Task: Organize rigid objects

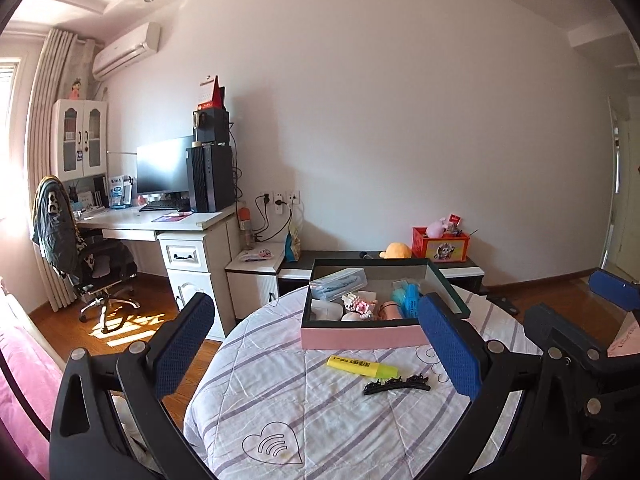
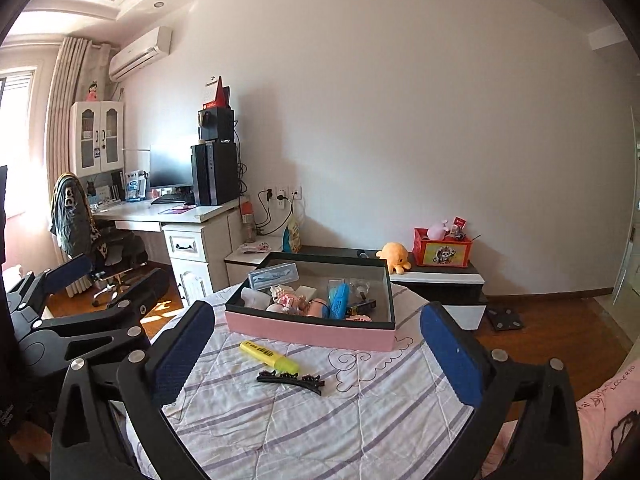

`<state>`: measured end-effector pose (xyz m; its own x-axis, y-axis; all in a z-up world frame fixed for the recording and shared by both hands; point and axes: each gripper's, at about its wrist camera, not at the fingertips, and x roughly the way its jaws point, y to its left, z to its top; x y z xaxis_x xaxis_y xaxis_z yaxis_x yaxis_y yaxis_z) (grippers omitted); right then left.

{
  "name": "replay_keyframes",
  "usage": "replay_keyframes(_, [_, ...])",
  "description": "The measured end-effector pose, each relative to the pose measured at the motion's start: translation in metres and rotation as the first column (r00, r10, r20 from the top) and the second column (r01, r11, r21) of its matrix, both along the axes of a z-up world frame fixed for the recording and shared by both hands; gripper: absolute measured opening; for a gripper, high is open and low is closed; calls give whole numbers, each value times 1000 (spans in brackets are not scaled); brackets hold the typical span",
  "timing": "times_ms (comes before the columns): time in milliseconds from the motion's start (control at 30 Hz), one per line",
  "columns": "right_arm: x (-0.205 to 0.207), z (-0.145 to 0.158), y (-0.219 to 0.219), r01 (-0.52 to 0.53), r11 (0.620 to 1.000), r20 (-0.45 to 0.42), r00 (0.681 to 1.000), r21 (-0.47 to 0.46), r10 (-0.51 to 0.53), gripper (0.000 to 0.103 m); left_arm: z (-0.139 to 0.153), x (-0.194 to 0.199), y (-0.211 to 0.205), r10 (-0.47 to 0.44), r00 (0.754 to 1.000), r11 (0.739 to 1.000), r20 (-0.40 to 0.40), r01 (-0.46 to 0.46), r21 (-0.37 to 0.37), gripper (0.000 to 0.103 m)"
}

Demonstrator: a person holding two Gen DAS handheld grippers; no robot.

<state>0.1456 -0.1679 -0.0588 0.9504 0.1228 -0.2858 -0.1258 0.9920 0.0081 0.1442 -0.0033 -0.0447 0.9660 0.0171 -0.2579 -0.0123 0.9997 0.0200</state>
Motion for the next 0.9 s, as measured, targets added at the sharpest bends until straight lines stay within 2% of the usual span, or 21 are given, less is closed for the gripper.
replay_keyframes(200, [-37,5,-1,2,1000,29,1000,8,-2,103,7,-30,0,-16,1000,1000,14,16,-12,103])
replay_keyframes(400, [-57,12,0,8,1000,54,999,1,-8,103,14,-50,-1,-20,999,1000,42,20,2,103])
replay_keyframes(900, [-52,7,-2,3,1000,27,1000,2,-4,103,11,-52,1,-16,1000,1000,18,15,16,103])
